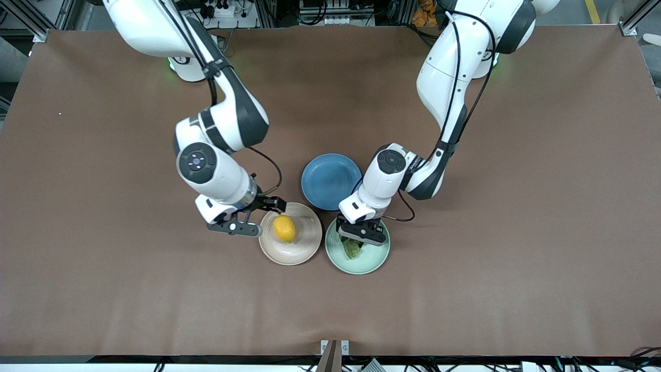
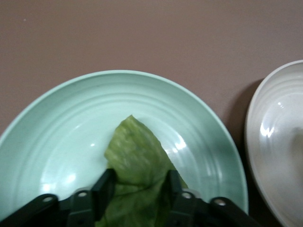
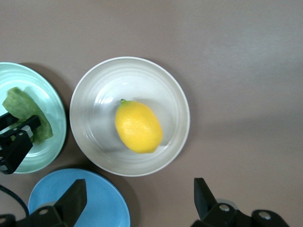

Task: Pick lemon and lettuce from plates
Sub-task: 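Grasp the lettuce with the left gripper while the right gripper reaches the lemon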

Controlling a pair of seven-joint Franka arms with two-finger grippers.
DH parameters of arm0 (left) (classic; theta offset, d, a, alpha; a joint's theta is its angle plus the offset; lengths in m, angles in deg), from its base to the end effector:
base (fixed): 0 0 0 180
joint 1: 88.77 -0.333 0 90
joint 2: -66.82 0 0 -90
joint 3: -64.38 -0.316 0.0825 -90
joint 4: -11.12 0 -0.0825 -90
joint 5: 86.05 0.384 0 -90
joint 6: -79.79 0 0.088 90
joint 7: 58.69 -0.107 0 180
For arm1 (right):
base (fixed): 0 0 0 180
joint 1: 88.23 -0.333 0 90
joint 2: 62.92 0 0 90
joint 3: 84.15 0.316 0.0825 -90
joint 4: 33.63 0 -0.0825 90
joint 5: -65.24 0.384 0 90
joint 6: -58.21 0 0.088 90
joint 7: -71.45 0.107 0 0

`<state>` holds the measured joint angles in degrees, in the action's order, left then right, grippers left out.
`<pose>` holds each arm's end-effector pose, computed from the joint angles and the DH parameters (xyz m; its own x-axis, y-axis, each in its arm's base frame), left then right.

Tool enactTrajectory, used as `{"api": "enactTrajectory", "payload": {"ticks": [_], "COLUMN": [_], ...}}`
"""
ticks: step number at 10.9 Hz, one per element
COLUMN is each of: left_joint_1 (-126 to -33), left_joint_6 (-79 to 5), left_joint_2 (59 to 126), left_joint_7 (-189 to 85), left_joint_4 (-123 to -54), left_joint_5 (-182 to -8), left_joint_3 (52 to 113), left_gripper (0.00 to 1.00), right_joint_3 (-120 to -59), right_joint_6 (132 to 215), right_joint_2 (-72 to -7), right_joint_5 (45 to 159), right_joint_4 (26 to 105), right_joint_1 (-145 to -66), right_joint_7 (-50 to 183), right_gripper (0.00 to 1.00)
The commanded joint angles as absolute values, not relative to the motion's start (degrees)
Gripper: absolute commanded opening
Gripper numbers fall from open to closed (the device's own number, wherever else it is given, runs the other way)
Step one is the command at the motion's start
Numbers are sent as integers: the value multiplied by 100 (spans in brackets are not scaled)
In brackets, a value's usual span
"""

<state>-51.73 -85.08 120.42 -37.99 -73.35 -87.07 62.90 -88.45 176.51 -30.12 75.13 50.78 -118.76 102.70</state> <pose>0.6066 -0.4378 0.1679 0.8830 -0.1986 0.4252 -0.2856 -0.9464 0.1512 0.6288 0.3300 0.3476 0.9873 -0.1525 -0.0437 -0.1564 -0.9821 -0.1053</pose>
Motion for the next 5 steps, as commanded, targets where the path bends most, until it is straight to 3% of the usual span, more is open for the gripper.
{"api": "enactTrajectory", "payload": {"ticks": [1, 3, 5], "left_joint_1": [-5125, -5124, -5124], "left_joint_6": [-8580, -8571, -8553], "left_joint_2": [12193, 12157, 12105], "left_joint_7": [-3734, -3725, -3725], "left_joint_4": [-7203, -7203, -7211], "left_joint_5": [-8622, -8622, -8640], "left_joint_3": [6227, 6227, 6227], "left_gripper": [20, 1, 0], "right_joint_3": [-8889, -8916, -8916], "right_joint_6": [18150, 18406, 18582], "right_joint_2": [-2672, -2522, -2390], "right_joint_5": [7500, 7491, 7351], "right_joint_4": [5031, 5048, 5048], "right_joint_1": [-12075, -12093, -12093], "right_joint_7": [10554, 10555, 10555], "right_gripper": [100, 100, 100]}}
